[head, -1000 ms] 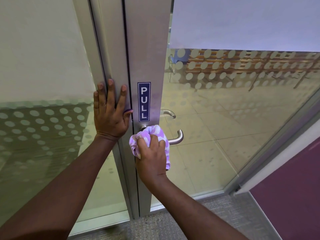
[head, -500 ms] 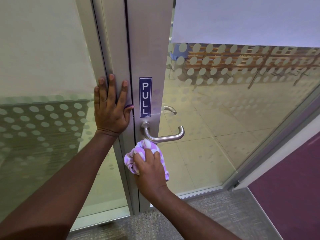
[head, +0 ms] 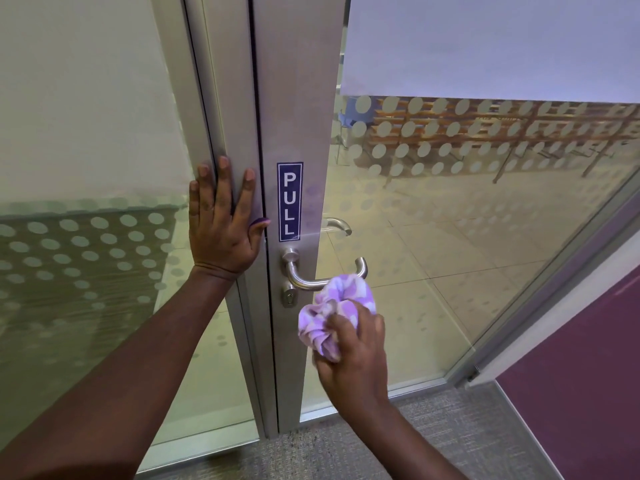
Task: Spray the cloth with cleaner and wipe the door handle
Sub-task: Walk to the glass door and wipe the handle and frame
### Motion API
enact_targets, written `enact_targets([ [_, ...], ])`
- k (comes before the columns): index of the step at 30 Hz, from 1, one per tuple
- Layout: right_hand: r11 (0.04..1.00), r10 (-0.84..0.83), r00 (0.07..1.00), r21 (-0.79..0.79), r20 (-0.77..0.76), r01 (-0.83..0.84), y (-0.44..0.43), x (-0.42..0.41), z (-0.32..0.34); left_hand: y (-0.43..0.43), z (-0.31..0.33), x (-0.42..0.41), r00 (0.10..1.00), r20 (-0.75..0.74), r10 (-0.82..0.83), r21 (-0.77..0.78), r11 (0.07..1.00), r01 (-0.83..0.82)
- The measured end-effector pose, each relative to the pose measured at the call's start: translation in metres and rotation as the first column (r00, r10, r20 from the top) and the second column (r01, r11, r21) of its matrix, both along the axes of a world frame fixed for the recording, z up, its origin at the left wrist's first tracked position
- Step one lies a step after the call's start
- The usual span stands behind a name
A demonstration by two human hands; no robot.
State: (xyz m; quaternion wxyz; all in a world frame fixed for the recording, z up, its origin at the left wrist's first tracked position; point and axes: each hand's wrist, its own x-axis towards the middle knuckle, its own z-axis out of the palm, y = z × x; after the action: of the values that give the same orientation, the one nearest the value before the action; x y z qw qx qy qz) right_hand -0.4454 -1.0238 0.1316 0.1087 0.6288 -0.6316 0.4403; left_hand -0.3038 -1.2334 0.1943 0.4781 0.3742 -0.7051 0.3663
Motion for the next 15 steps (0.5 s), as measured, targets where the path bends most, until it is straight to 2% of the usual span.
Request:
enact_targets([
  [3, 0.964, 0.103, 0.995, -0.245, -0.018, -0.104, -0.009, -0.016, 0.033, -0.001, -0.001, 0.001, 1.000, 0.011, -0.008, 0.006, 1.000, 0.008],
  [5, 0.937, 0.134, 0.991, -0.323, -0.019, -0.133, -0.023, -0.029, 0.057, -0.001, -0.001, 0.001, 1.000, 0.005, -0.011, 0.005, 1.000, 0.011],
  [7, 0.930, 0.125, 0.990, -0.340, -0.071, -0.142, -0.039, -0.041, 0.079, -0.001, -0.001, 0.001, 1.000, -0.004, -0.017, 0.001, 1.000, 0.017],
  [10, 0.905, 0.118, 0.949, -0.362, -0.293, -0.225, -0.063, -0.059, 0.103, -0.001, -0.001, 0.001, 0.999, -0.011, -0.031, 0.000, 1.000, 0.031],
  [15, 0.939, 0.184, 0.896, -0.198, -0.405, -0.282, -0.094, -0.072, 0.127, -0.002, -0.001, 0.001, 0.999, -0.015, -0.042, -0.007, 0.999, 0.042],
])
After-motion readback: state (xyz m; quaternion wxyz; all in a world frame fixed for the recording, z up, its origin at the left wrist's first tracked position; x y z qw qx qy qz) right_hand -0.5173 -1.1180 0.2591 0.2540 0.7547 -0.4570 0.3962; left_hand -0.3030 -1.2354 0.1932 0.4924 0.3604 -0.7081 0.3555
